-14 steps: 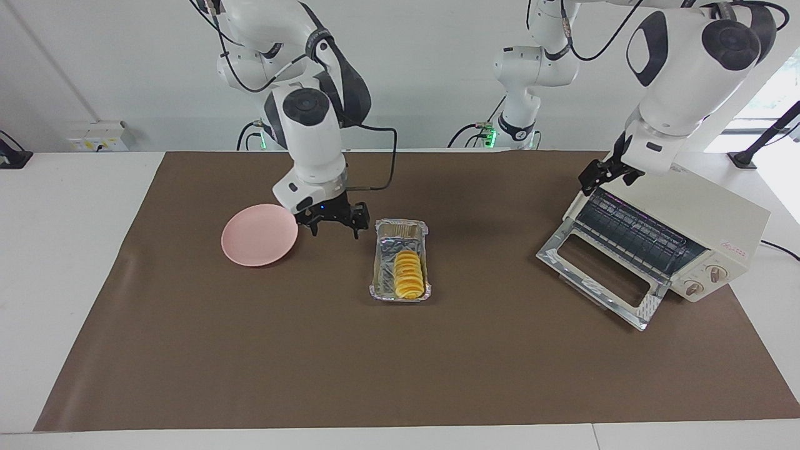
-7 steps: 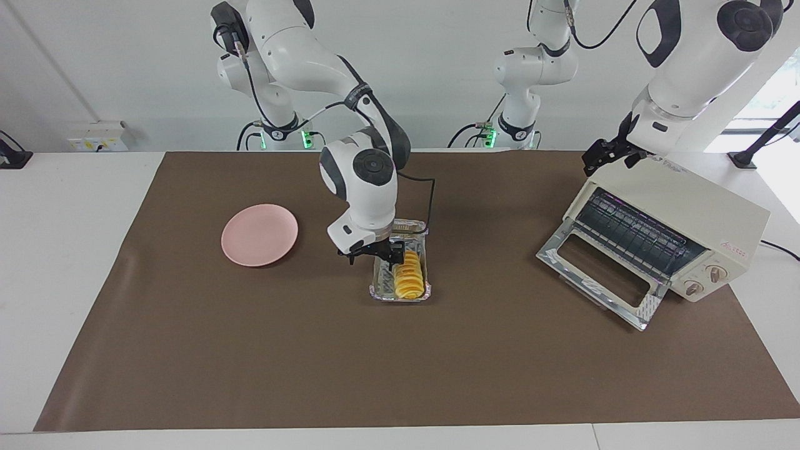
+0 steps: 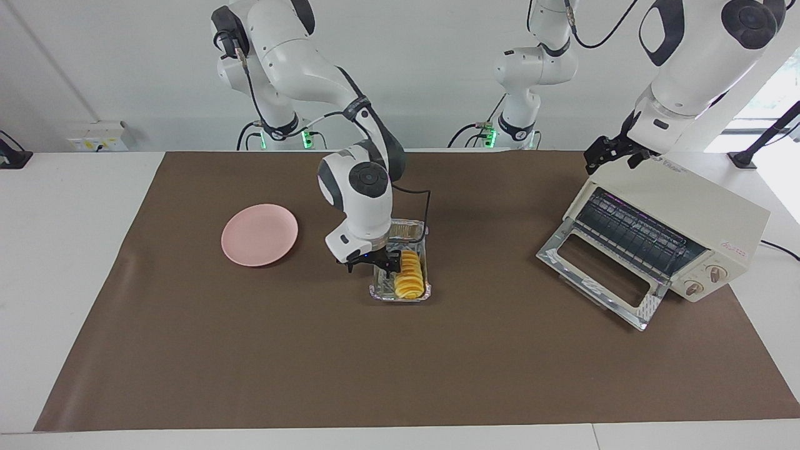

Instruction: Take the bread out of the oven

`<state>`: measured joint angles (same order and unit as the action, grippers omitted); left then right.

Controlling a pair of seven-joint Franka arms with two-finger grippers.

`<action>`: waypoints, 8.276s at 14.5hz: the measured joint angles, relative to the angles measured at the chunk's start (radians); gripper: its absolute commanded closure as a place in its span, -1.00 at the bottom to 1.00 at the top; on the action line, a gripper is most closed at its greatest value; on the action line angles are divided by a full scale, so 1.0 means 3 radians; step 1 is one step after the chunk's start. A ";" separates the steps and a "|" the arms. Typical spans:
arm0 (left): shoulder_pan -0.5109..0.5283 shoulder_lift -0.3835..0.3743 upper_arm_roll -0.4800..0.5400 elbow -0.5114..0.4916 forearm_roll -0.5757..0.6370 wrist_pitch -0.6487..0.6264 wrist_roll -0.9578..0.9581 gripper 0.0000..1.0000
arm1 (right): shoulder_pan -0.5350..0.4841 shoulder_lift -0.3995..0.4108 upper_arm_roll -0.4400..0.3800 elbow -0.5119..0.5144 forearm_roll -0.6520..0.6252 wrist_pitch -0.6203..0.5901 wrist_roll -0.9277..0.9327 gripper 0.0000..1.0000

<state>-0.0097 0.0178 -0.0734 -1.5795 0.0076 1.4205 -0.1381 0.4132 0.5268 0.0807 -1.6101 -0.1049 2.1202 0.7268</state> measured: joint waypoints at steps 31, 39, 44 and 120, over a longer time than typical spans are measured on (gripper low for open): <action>0.0064 -0.0062 -0.0017 -0.0024 0.0000 -0.0010 0.0316 -1.00 | -0.1462 0.0811 -0.0014 0.1409 0.0087 -0.0349 -0.2374 1.00; 0.0076 -0.0064 -0.0009 -0.0024 0.0000 -0.0009 0.0316 -1.00 | -0.1452 0.0788 -0.0010 0.1507 0.0041 -0.0504 -0.2501 -1.00; 0.0076 -0.0064 -0.0009 -0.0024 0.0000 -0.0009 0.0316 -1.00 | -0.1337 0.0530 -0.0001 0.1434 0.0012 -0.0708 -0.2568 -1.00; 0.0076 -0.0064 -0.0009 -0.0024 0.0000 -0.0009 0.0316 -1.00 | -0.1442 -0.2476 0.0007 -0.2758 0.0301 0.0341 -0.2480 -1.00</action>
<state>0.0131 -0.0015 -0.0760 -1.5867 0.0076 1.4177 -0.0433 -0.0194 -0.2162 0.0827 -2.4374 -0.0146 2.2227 -0.0173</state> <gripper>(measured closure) 0.000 0.145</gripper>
